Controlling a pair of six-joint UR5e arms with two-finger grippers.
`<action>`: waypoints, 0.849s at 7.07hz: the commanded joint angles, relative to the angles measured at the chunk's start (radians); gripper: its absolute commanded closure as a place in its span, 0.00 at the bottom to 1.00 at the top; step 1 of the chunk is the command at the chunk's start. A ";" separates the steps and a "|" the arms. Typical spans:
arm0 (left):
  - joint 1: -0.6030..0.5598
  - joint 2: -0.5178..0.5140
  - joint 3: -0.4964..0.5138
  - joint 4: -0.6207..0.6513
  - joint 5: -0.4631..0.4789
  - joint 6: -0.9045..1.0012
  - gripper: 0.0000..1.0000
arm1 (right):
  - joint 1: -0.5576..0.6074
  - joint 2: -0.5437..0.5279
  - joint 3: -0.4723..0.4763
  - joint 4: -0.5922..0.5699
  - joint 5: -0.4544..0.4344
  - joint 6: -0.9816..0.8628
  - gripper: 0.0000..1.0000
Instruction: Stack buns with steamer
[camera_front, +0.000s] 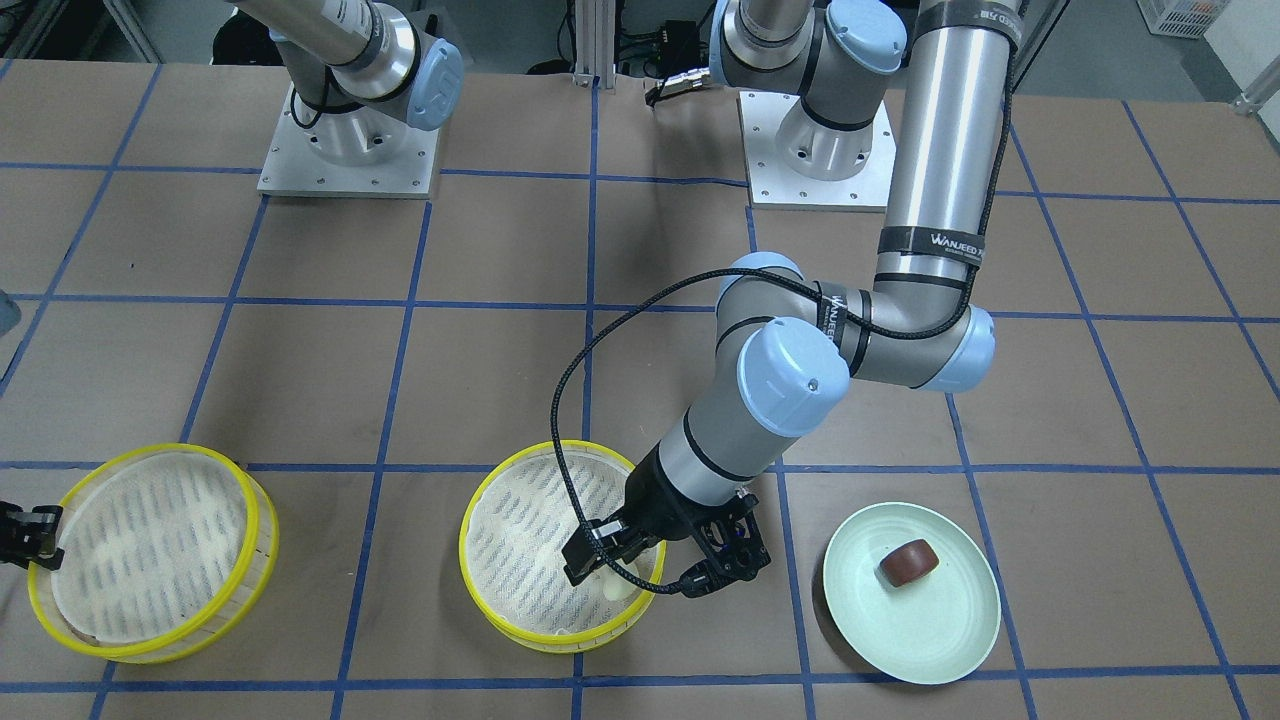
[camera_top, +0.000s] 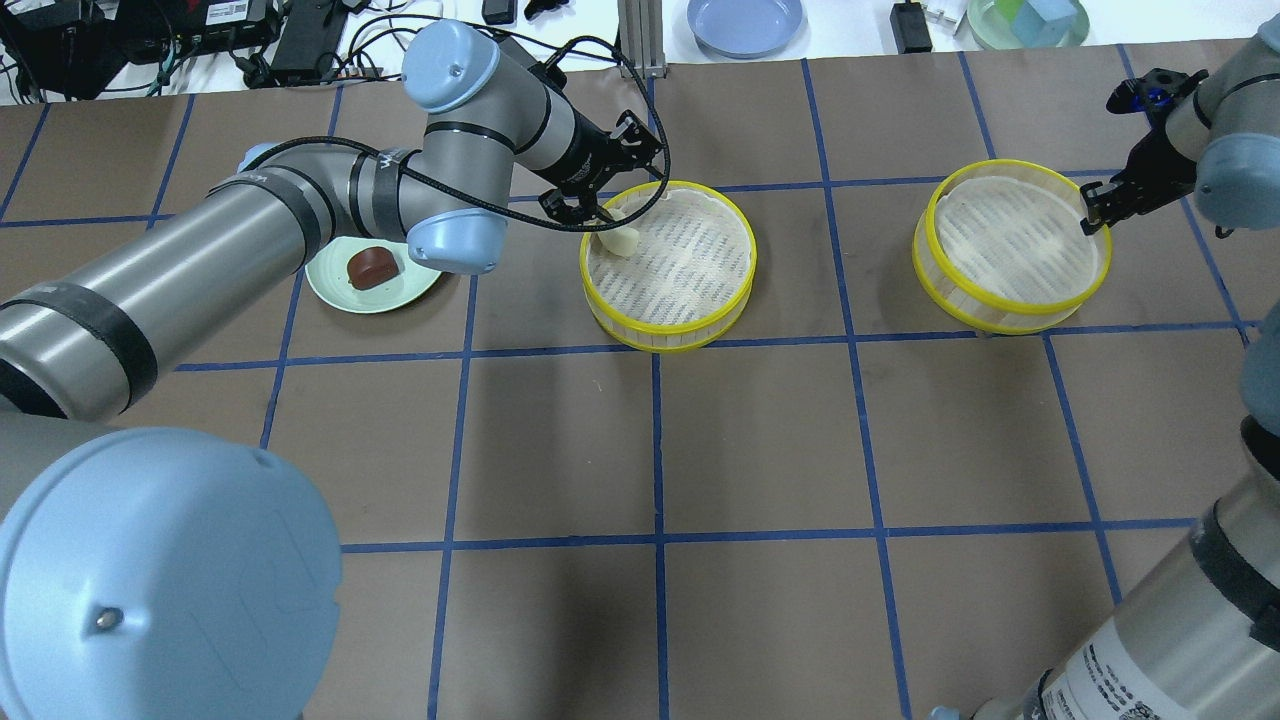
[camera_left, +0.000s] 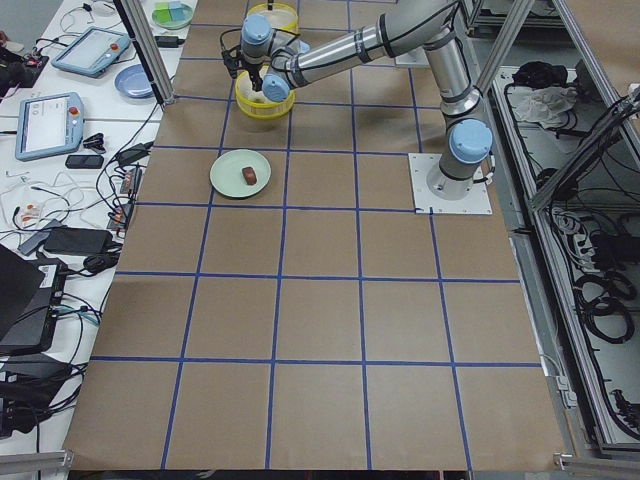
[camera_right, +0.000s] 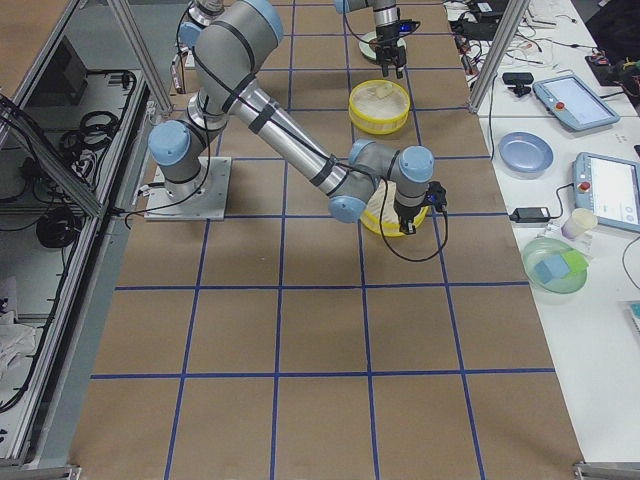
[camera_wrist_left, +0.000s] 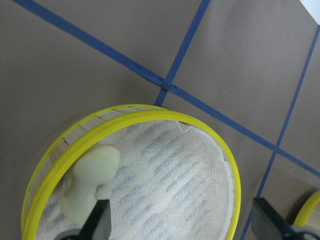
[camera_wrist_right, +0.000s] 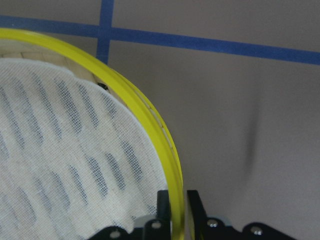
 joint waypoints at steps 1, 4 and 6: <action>0.007 0.050 0.017 -0.089 0.007 0.095 0.00 | 0.009 -0.039 0.000 0.026 -0.015 0.028 0.96; 0.124 0.110 0.050 -0.224 0.173 0.352 0.00 | 0.122 -0.189 -0.002 0.114 -0.059 0.242 0.96; 0.276 0.133 0.030 -0.313 0.325 0.554 0.00 | 0.290 -0.263 -0.002 0.170 -0.127 0.470 0.96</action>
